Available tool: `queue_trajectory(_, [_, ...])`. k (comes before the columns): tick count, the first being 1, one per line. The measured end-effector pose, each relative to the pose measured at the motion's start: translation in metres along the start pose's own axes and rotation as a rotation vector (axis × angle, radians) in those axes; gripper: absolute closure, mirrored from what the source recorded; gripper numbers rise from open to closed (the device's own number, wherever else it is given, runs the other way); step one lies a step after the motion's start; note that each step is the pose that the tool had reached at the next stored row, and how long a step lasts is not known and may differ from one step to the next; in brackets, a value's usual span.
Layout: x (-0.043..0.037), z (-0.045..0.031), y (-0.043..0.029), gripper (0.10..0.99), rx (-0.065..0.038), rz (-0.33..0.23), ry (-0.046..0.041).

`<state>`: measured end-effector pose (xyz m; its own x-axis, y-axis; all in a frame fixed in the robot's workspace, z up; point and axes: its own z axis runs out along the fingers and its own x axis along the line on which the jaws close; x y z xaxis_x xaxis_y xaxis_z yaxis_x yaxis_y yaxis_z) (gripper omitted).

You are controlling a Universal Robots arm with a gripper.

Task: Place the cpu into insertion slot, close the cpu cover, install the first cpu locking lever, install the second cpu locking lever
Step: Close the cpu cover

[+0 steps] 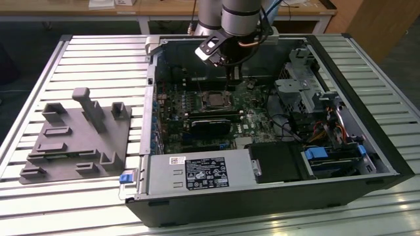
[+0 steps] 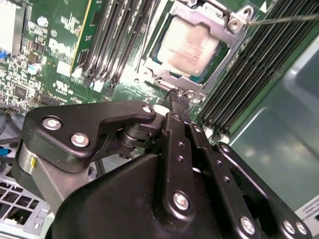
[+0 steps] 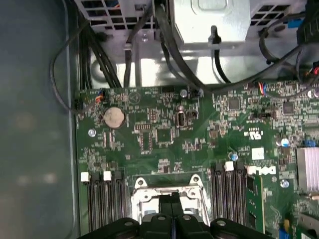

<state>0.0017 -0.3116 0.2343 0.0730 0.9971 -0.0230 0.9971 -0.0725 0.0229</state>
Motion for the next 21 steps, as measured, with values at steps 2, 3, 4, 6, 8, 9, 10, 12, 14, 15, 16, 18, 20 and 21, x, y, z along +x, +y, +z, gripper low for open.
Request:
queue_trajectory(2, [-0.0002, 0.0, -0.0036, 0.98, 0.0, 0.0, 0.0003])
queue_trajectory(3, [-0.0004, 0.0, -0.0056, 0.98, 0.0, 0.0, 0.0005])
queue_trajectory(4, [-0.0006, 0.0001, -0.0078, 0.98, 0.0, 0.0, 0.0008])
queue_trajectory(6, [-0.0009, 0.0005, -0.0122, 0.98, 0.0, 0.0, 0.001])
queue_trajectory(8, [-0.0012, 0.0014, -0.0165, 0.98, 0.0, 0.0, 0.0012])
queue_trajectory(9, [-0.0015, 0.0021, -0.0181, 0.98, 0.0, 0.0, 0.0017])
queue_trajectory(10, [-0.0019, 0.0028, -0.0195, 0.98, 0.0, 0.0, 0.0026])
queue_trajectory(12, [-0.0031, 0.0044, -0.0219, 0.98, 0.0, 0.0, 0.0076])
queue_trajectory(14, [-0.0046, 0.0059, -0.0241, 0.98, -0.001, 0.0, 0.0165])
queue_trajectory(15, [-0.0051, 0.0065, -0.025, 0.98, -0.001, -0.001, 0.022])
queue_trajectory(16, [-0.0056, 0.0072, -0.0255, 0.98, -0.002, -0.002, 0.0275])
queue_trajectory(18, [-0.0062, 0.0084, -0.0262, 0.98, -0.002, -0.007, 0.0384])
queue_trajectory(20, [-0.0073, 0.0095, -0.027, 0.98, -0.004, -0.011, 0.0468])
queue_trajectory(21, [-0.0081, 0.01, -0.0281, 0.98, -0.004, -0.012, 0.0487])
